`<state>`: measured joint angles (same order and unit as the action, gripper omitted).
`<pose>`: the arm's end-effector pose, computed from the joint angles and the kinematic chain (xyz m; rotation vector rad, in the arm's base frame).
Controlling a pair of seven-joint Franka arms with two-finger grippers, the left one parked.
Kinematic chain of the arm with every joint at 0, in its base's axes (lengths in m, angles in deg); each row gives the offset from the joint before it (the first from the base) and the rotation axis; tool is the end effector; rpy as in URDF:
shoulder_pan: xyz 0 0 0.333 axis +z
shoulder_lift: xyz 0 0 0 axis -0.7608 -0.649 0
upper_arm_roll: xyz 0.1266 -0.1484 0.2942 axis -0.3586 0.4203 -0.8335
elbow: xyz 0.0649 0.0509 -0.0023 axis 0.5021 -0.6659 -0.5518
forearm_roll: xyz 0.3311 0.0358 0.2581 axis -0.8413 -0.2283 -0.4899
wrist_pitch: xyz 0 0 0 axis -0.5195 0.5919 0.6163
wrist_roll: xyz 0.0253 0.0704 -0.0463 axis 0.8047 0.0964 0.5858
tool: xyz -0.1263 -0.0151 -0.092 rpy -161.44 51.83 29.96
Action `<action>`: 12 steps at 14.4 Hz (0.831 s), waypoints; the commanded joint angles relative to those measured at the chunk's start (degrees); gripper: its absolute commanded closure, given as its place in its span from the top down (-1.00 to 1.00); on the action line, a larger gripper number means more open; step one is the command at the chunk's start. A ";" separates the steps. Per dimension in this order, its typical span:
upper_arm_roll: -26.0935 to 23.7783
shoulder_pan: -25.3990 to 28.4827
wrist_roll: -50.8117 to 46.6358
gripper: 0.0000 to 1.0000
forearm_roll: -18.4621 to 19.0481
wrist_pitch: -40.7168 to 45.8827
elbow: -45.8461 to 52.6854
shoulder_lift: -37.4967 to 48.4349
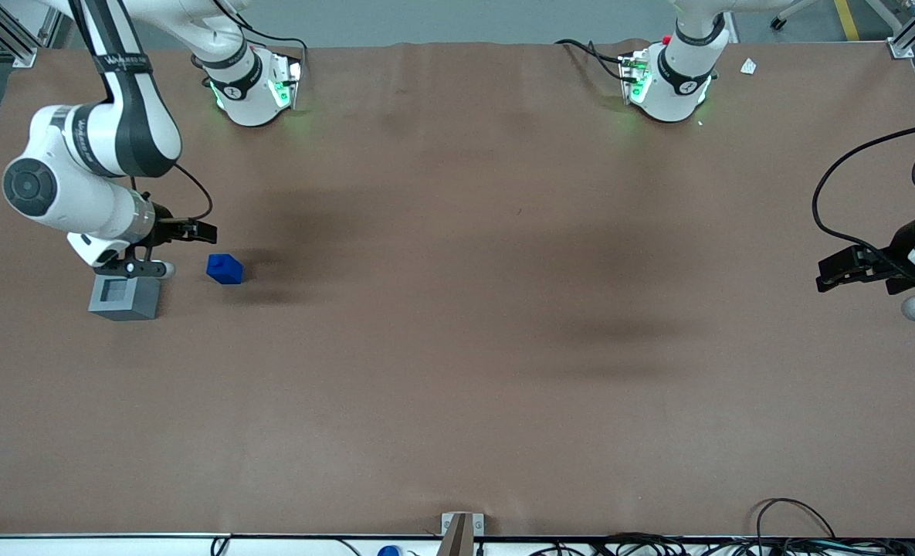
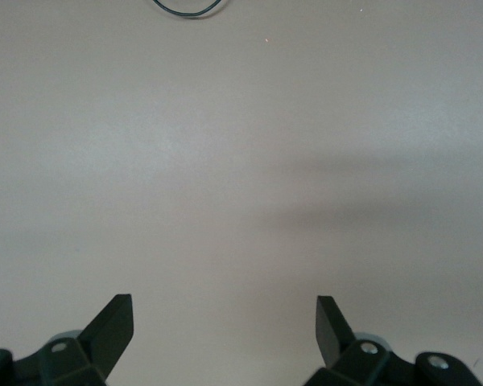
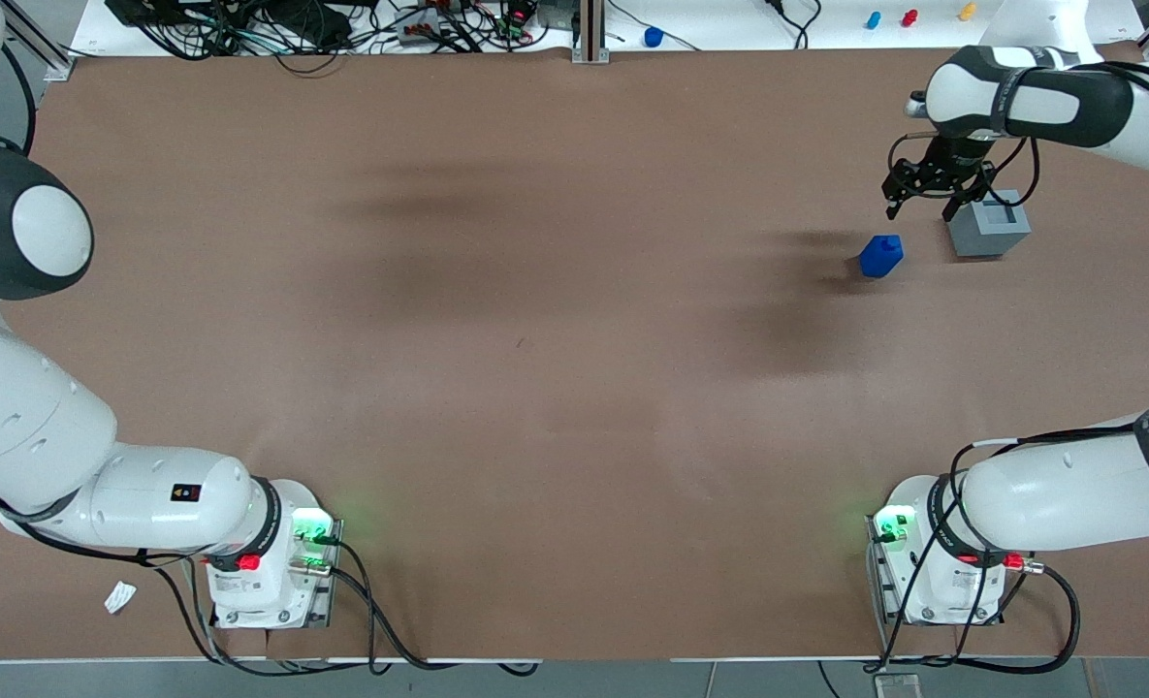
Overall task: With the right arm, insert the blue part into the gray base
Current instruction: 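Lower the right gripper around the blue block and close it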
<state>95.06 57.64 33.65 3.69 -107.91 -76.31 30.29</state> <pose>0.5129 0.0048 0.2941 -3.1000 0.0766 0.3849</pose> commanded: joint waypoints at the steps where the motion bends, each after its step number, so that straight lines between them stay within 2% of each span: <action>1: -0.03 0.24 -0.83 0.94 -0.79 -2.38 -0.69 -1.84; 6: -0.12 0.85 -0.83 0.92 -1.58 -6.25 -1.04 -5.97; 12: -0.03 1.38 -0.75 0.79 -2.29 -10.12 -1.22 -9.93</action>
<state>94.77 58.43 33.60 2.22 -116.60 -76.65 20.72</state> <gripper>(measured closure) 0.097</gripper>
